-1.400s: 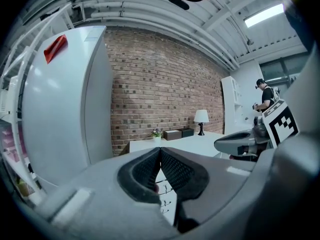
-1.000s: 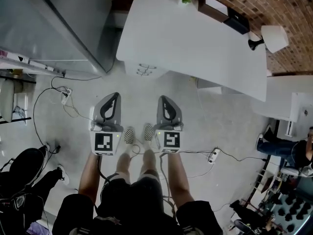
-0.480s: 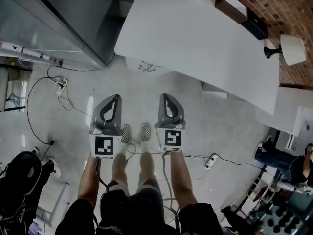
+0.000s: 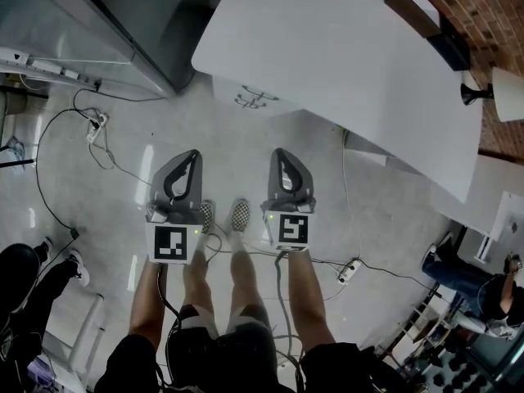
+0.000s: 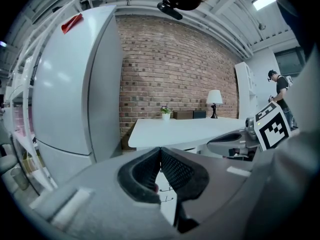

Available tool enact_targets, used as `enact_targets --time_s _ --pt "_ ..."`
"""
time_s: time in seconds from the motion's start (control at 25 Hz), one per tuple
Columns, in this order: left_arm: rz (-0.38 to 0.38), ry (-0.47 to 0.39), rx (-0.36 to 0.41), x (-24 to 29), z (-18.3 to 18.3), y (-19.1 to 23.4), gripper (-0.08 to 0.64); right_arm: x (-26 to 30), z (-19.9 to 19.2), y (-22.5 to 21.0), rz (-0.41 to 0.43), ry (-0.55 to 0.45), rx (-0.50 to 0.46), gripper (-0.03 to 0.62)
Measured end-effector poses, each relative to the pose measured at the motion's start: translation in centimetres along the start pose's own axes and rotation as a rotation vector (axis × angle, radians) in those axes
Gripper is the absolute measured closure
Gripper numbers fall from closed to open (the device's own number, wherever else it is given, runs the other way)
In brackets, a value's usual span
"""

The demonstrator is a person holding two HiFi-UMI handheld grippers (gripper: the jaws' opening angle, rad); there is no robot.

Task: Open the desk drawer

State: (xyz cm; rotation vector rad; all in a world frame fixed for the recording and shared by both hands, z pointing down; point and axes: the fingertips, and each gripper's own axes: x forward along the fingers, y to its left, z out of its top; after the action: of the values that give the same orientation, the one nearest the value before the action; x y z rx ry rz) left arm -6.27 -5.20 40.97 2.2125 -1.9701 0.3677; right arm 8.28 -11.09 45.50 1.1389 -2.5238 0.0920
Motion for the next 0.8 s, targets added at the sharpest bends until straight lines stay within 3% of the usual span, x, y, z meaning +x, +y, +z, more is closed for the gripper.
enact_targets --time_s 0.8 --pt "-0.004 0.027 0.017 4.0 -8.7 -0.7 0.549 6.3 -7.5 0.2 0.041 0.039 -0.057 0.58"
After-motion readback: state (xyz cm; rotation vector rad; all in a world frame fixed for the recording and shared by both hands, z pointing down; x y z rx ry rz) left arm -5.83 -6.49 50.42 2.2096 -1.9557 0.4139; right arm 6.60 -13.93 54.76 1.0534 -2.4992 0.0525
